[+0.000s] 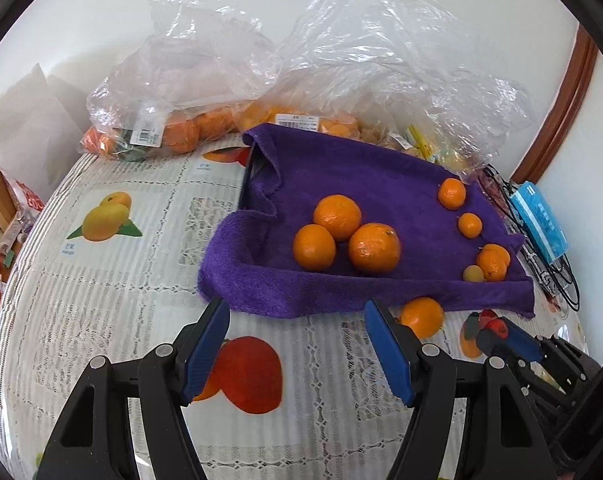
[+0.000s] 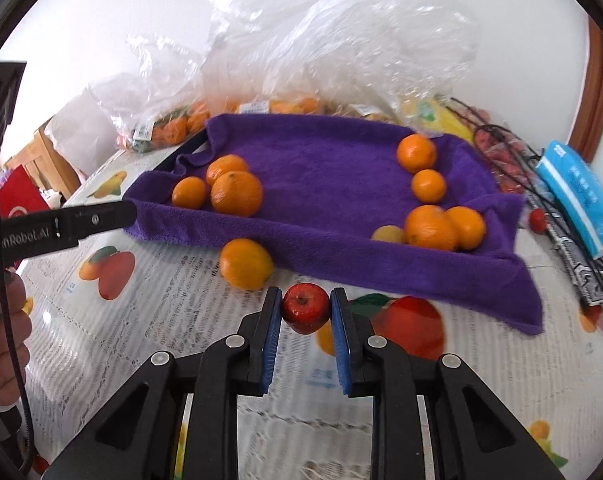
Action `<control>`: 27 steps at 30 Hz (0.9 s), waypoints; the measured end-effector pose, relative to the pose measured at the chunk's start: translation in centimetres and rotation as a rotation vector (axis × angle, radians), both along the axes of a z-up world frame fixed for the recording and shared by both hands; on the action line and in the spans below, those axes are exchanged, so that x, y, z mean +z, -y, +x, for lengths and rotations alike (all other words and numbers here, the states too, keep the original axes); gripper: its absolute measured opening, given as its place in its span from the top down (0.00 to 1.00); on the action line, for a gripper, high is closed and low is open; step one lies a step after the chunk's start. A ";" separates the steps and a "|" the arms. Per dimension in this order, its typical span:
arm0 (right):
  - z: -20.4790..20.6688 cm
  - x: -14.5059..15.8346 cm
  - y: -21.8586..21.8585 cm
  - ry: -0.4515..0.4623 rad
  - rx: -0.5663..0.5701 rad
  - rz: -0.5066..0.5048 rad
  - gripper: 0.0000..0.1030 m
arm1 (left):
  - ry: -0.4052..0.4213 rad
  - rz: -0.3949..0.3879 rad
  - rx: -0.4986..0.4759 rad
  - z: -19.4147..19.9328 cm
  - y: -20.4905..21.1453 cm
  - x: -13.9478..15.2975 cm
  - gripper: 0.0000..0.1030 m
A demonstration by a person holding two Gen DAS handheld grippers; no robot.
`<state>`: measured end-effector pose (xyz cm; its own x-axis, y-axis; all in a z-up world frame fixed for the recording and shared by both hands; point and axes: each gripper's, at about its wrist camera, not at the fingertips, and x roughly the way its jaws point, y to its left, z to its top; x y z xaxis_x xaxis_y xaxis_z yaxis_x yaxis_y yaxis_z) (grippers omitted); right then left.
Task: Organize fruits
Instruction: 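Grasp the red apple with the right tool while the left tool grasps the loose orange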
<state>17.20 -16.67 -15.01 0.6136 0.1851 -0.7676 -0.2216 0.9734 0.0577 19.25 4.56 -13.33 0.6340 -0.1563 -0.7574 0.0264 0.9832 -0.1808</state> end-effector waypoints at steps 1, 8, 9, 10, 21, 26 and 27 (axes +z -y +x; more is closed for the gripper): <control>-0.1 0.3 0.5 0.008 -0.005 -0.003 0.76 | -0.004 -0.012 -0.022 -0.1 0.5 -0.1 0.34; 1.4 2.7 3.4 0.075 -0.043 -0.016 0.76 | 0.018 -0.013 -0.140 -1.1 5.0 -0.4 0.34; 1.6 3.0 3.6 0.084 -0.046 -0.014 0.76 | 0.012 -0.009 -0.151 -1.0 5.7 -0.6 0.34; 1.9 3.3 3.9 0.094 -0.046 -0.010 0.76 | 0.004 -0.003 -0.162 -1.0 6.3 -0.9 0.34; 2.5 2.4 7.0 0.096 -0.060 0.021 0.76 | -0.021 0.016 -0.129 1.0 8.6 -2.7 0.42; 2.7 1.9 8.7 0.087 -0.099 0.034 0.76 | -0.032 0.050 -0.132 1.5 9.8 -3.3 0.48; 2.8 1.9 9.0 0.084 -0.106 0.042 0.76 | -0.032 0.057 -0.129 1.5 10.0 -3.4 0.54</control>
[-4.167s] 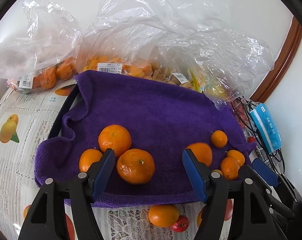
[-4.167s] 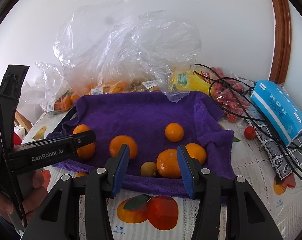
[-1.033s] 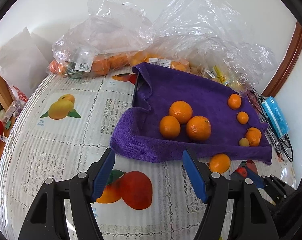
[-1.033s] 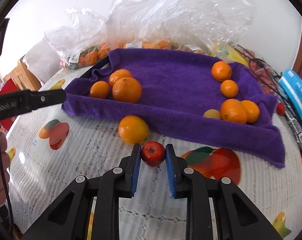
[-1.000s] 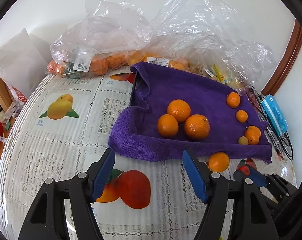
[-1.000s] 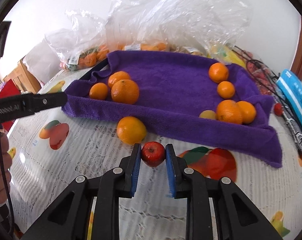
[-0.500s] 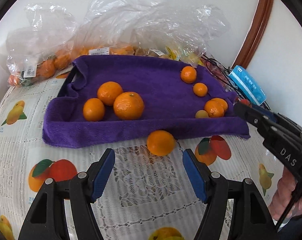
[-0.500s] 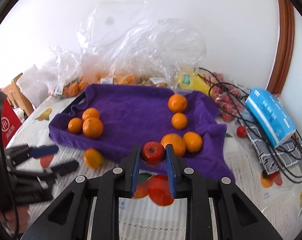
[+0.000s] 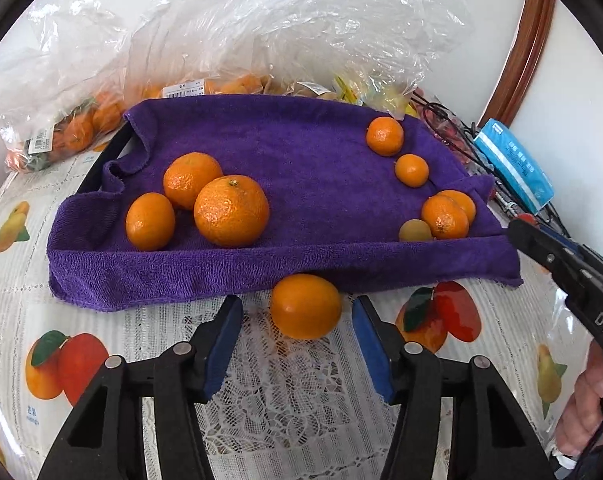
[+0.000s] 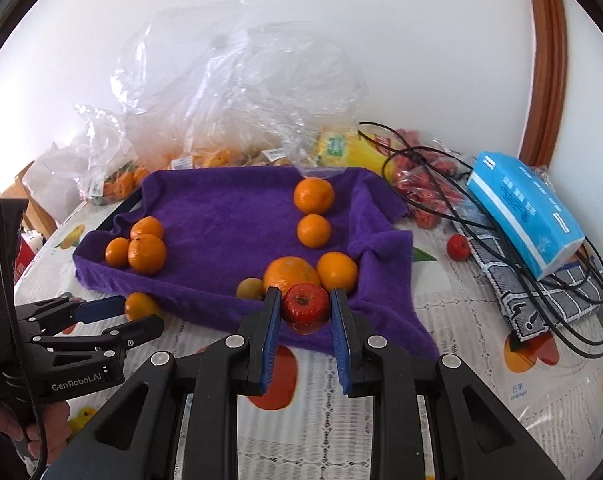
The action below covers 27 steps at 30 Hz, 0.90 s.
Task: Organize fruits
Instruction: 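Grasp the red apple with the right tool while the left tool grasps the loose orange, then lift both held fruits and carry them over onto the purple towel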
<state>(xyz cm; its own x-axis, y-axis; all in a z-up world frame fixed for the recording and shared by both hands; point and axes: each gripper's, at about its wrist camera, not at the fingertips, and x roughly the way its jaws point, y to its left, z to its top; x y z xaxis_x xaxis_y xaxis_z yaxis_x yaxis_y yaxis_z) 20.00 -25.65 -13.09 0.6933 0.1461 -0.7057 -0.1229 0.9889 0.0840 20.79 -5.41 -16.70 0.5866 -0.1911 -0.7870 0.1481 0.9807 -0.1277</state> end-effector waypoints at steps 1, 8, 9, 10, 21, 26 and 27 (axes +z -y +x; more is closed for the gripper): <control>0.1 0.0 0.2 -0.001 -0.007 0.007 0.76 | -0.005 0.001 0.001 0.1 0.1 -0.1 0.57; -0.2 0.0 0.5 0.014 -0.019 0.018 0.76 | -0.008 -0.015 0.004 -0.2 -0.2 0.0 0.67; -0.3 0.0 0.4 0.016 -0.017 0.015 0.76 | -0.011 -0.016 0.007 -0.1 -0.3 0.1 0.67; -0.3 0.0 0.2 0.018 -0.015 0.013 0.76 | -0.011 -0.019 0.010 -0.3 -0.6 0.2 0.67; -0.9 -0.1 -2.3 -0.002 0.021 0.074 0.76 | -0.034 -0.034 0.081 -0.5 -4.4 0.9 0.67; -1.1 -0.8 -3.5 -0.021 0.046 0.081 0.76 | -0.046 -0.053 0.108 -0.2 -5.2 0.8 0.67; -1.0 -1.0 -3.5 -0.024 0.046 0.074 0.76 | -0.053 -0.052 0.114 -0.2 -5.3 0.7 0.67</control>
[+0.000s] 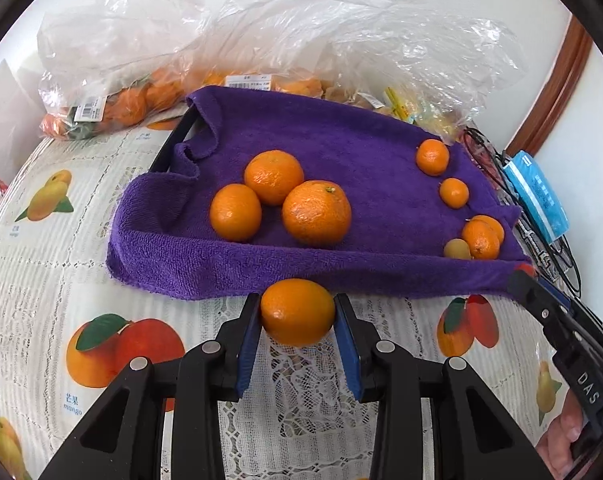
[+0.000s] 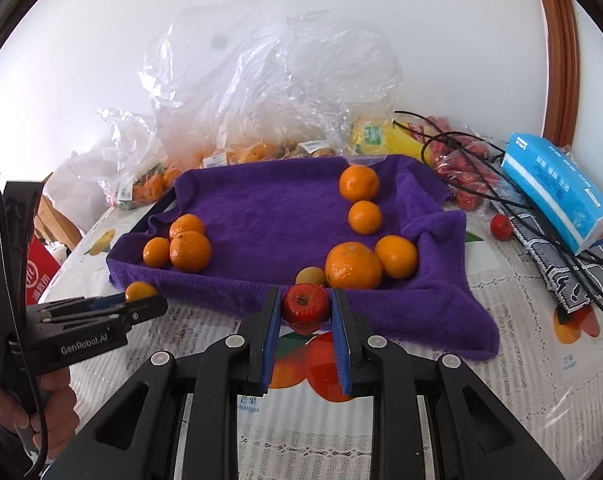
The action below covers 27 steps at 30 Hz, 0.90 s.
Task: Organize fruits
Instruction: 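Lift both held fruits and carry them over onto the purple towel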
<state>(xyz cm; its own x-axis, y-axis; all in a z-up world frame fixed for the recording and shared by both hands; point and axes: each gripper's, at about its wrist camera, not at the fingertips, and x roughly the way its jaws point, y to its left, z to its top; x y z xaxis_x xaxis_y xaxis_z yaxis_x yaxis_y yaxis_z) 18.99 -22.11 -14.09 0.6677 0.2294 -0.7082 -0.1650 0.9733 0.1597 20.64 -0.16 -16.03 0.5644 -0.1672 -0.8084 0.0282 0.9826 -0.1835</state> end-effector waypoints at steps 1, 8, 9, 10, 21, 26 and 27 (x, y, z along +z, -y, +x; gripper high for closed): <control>0.1 -0.3 -0.1 -0.008 -0.001 -0.007 0.76 | -0.010 -0.001 0.000 0.1 0.0 -0.2 0.67; 0.1 -1.0 -0.3 -0.033 0.013 0.004 0.76 | -0.003 0.034 -0.018 0.3 0.9 -0.6 0.67; 0.1 -1.0 -0.3 -0.034 0.014 0.003 0.76 | -0.004 0.034 -0.018 0.4 0.9 -0.6 0.67; 0.1 -1.1 -0.3 -0.036 0.016 0.004 0.76 | -0.005 0.028 -0.018 0.3 0.9 -0.6 0.67; -0.3 -1.1 -1.2 -0.019 0.055 -0.002 0.76 | 0.009 -0.029 -0.035 -0.3 0.6 0.5 0.67; -0.4 -1.0 -1.3 -0.005 0.063 -0.008 0.76 | 0.030 -0.055 -0.039 -0.8 0.3 1.3 0.67; -0.4 -1.0 -1.3 -0.003 0.062 -0.009 0.76 | 0.031 -0.060 -0.041 -0.8 0.2 1.4 0.67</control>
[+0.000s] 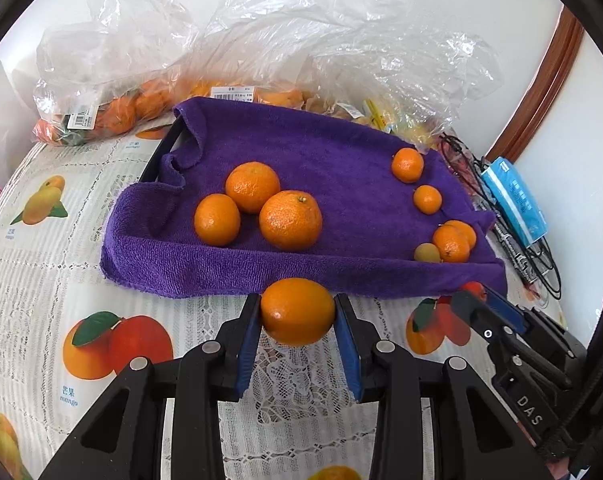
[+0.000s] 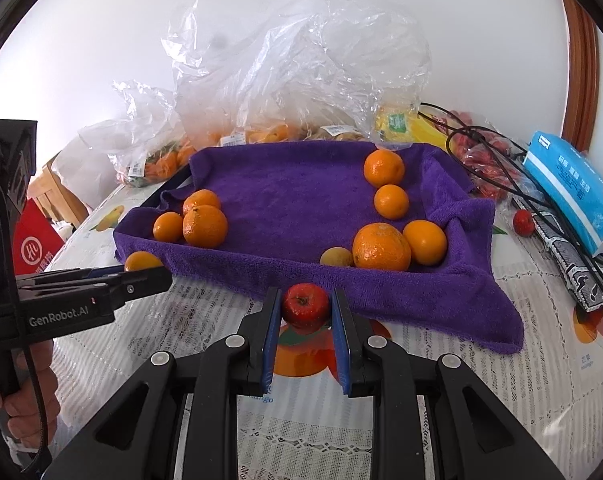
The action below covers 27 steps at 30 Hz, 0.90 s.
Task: Organize fruits
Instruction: 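Lift both held fruits and carry them over onto the purple towel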
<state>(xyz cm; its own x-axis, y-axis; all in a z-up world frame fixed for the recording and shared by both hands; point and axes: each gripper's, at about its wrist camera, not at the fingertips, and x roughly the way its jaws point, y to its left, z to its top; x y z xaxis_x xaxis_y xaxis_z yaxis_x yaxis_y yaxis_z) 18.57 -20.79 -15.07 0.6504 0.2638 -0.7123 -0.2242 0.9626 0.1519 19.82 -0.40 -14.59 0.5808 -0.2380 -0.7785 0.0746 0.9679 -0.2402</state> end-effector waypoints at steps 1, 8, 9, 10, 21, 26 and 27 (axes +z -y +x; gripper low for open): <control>0.0 0.0 0.0 0.003 -0.002 -0.001 0.76 | 0.002 -0.004 0.000 -0.1 -0.1 0.2 0.67; -0.3 0.2 -0.2 0.021 -0.001 -0.012 0.76 | 0.022 -0.013 0.003 -0.3 -0.2 1.0 0.67; -0.4 0.2 -0.2 0.023 0.001 -0.014 0.76 | 0.023 -0.014 0.005 -0.3 -0.3 1.1 0.67; -0.4 0.2 -0.2 0.029 0.002 -0.017 0.76 | 0.024 -0.016 0.008 -0.3 -0.4 1.1 0.67; -0.6 0.4 -0.3 0.040 0.000 -0.017 0.76 | 0.024 -0.040 0.021 -0.3 -1.0 1.4 0.67; -0.7 0.7 0.3 0.053 -0.011 -0.001 0.76 | 0.031 -0.039 0.017 -0.4 -1.0 1.6 0.67; -0.7 0.8 0.4 0.054 -0.013 0.000 0.76 | 0.032 -0.038 0.016 -0.5 -1.0 1.6 0.67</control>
